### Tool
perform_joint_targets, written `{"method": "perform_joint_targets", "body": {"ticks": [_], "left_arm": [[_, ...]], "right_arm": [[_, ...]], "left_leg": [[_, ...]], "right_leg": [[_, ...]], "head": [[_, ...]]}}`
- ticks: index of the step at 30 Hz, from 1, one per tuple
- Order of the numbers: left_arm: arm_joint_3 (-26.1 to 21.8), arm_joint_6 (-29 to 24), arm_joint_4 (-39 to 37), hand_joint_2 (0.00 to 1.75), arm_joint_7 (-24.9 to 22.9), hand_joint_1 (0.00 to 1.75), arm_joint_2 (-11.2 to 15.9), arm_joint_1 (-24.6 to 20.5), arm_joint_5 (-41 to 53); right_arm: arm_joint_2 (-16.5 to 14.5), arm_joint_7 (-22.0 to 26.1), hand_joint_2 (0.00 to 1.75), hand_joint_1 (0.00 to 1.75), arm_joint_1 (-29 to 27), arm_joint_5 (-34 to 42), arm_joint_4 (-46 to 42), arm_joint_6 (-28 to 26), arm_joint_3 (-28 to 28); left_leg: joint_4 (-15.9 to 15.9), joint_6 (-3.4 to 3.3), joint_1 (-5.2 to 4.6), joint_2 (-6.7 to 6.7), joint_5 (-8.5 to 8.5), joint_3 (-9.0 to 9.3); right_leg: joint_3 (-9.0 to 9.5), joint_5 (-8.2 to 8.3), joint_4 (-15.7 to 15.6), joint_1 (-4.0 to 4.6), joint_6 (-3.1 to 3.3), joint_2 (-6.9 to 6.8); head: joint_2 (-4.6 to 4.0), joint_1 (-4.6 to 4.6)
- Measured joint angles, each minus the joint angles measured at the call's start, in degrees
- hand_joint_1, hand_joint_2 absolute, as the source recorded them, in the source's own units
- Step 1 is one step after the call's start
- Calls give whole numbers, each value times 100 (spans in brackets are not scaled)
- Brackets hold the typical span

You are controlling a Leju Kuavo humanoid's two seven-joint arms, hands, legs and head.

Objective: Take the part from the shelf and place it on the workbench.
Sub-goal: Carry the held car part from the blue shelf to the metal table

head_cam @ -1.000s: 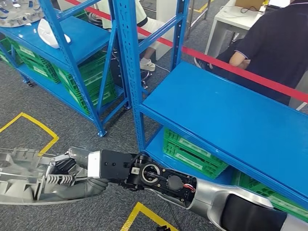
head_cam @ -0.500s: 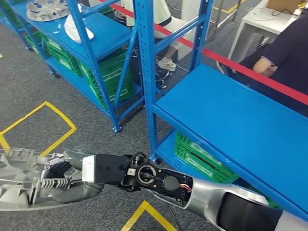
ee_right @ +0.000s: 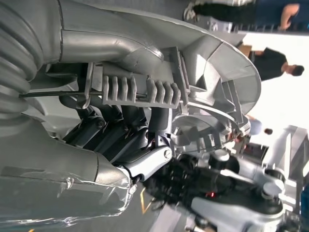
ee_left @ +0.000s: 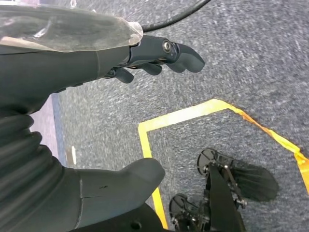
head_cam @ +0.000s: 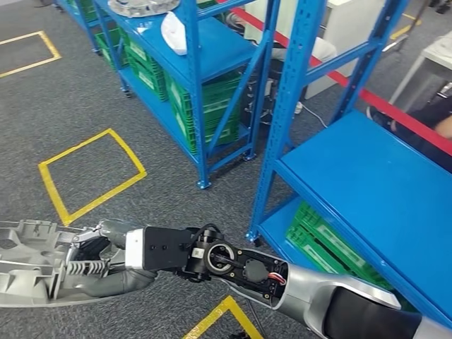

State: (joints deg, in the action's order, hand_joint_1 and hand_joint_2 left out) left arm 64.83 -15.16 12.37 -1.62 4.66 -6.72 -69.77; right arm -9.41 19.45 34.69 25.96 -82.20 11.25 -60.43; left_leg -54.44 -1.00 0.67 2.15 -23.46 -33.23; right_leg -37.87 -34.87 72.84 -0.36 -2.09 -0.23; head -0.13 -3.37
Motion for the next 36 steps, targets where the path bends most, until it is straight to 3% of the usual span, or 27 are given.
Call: {"method": "perform_joint_targets", "body": {"ticks": [1,2,4,6,8,10,12,14,15,16,18,20,21,23,25,26,28,29,30,31,32,34,36], "left_arm": [[0,0,0,175,0,0,1,1,1],[0,0,0,175,0,0,1,2,4],[0,0,0,175,0,0,-4,-3,12],[0,1,0,175,1,0,-14,-6,19],[0,1,0,175,4,0,-12,13,20],[1,1,0,175,10,0,-4,31,21],[2,2,0,175,19,0,-2,21,25],[1,5,0,175,28,0,-2,8,28],[1,7,0,175,31,0,-1,8,29],[2,8,-1,175,33,0,2,11,28],[2,9,-1,175,33,0,12,12,27],[2,14,1,175,33,0,13,1,26],[2,17,2,175,33,0,10,-4,25],[2,19,2,175,33,0,10,1,19],[2,15,2,175,32,0,19,11,2],[2,12,1,175,31,0,24,11,-9],[2,8,1,175,31,0,32,5,-26],[2,7,2,175,31,0,33,2,-33],[2,7,2,175,31,0,33,3,-38],[2,8,2,175,31,0,33,5,-44],[2,8,2,175,31,0,33,8,-49],[2,8,2,175,31,0,27,7,-56],[2,9,2,175,31,0,14,2,-59]], "right_arm": [[1,-3,175,169,-2,-4,-1,2,-1],[1,-7,175,169,-2,-8,-5,5,-2],[1,-8,175,169,2,-16,-19,11,-2],[1,-9,175,169,6,-23,-31,14,-3],[0,-13,175,169,14,-29,-37,18,-5],[-2,-23,175,169,26,-37,-44,22,-7],[-2,-33,175,169,28,-44,-49,29,-9],[-1,-37,175,169,25,-48,-50,41,-10],[-1,-38,175,169,24,-52,-50,46,-11],[-1,-40,175,169,25,-56,-51,48,-12],[-1,-43,175,169,27,-60,-52,52,-13],[-1,-45,175,169,31,-62,-52,56,-13],[-1,-45,175,169,32,-64,-53,58,-13],[-2,-45,175,169,34,-67,-55,66,-13],[-3,-44,175,169,37,-68,-63,81,-13],[-3,-43,175,169,38,-69,-67,92,-12],[-3,-40,175,169,35,-69,-70,109,-12],[-3,-41,175,169,31,-69,-70,112,-13],[-3,-43,175,169,27,-71,-70,114,-13],[-2,-44,175,169,26,-73,-70,115,-13],[-2,-45,175,169,26,-74,-70,116,-13],[-3,-45,175,169,29,-76,-70,119,-13],[-3,-43,175,169,32,-76,-70,121,-14]], "left_leg": [[-1,0,-5,81,-1,9],[-2,1,-6,162,-1,20],[-14,17,-8,303,-4,20],[-22,66,6,417,4,-13],[-7,139,27,503,20,-34],[-180,191,16,327,-102,-121],[-814,236,9,20,-451,-427],[-1534,293,33,-110,-740,-785],[-1650,315,50,-142,-742,-840],[-1543,334,68,-170,-644,-781],[-759,361,96,-322,-290,-365],[-136,325,83,-463,-79,-41],[-38,287,70,-483,-65,2],[-48,195,49,-375,-64,-11],[-34,123,47,-282,-55,-2],[-26,91,52,-237,-48,5],[-23,49,43,-142,-44,8],[-24,37,31,-86,-45,9],[-25,30,16,-22,-45,12],[-26,26,4,48,-46,17],[-26,26,-4,119,-46,26],[-29,31,-7,257,-45,39],[-33,62,9,375,-35,20]], "right_leg": [[53,166,-178,1,24,22],[197,401,-547,4,57,76],[533,804,-1385,7,124,326],[679,921,-1765,24,147,476],[716,938,-1836,27,171,380],[769,986,-1930,4,227,250],[792,1008,-1981,1,261,108],[784,999,-1980,10,268,-41],[783,992,-1978,10,262,-112],[784,982,-1973,7,251,-174],[792,944,-1939,3,202,-279],[789,889,-1887,26,134,-357],[792,869,-1871,42,104,-390],[812,846,-1867,42,53,-459],[780,720,-1720,8,-2,-379],[678,567,-1474,-5,-20,-283],[296,169,-647,-13,-27,-85],[94,27,-243,-9,-19,-43],[-36,-9,-9,-4,-2,-18],[-63,70,-2,4,27,1],[26,253,-242,18,65,31],[405,702,-1112,51,159,244],[661,918,-1706,74,210,442]], "head": [[0,-5],[0,-11],[0,-12],[0,0],[0,7],[0,45],[0,114],[0,156],[0,164],[0,171],[0,183],[0,184],[0,169],[0,128],[0,112],[0,97],[0,42],[0,14],[0,-5],[0,-14],[0,-16],[0,-11],[0,2]]}}
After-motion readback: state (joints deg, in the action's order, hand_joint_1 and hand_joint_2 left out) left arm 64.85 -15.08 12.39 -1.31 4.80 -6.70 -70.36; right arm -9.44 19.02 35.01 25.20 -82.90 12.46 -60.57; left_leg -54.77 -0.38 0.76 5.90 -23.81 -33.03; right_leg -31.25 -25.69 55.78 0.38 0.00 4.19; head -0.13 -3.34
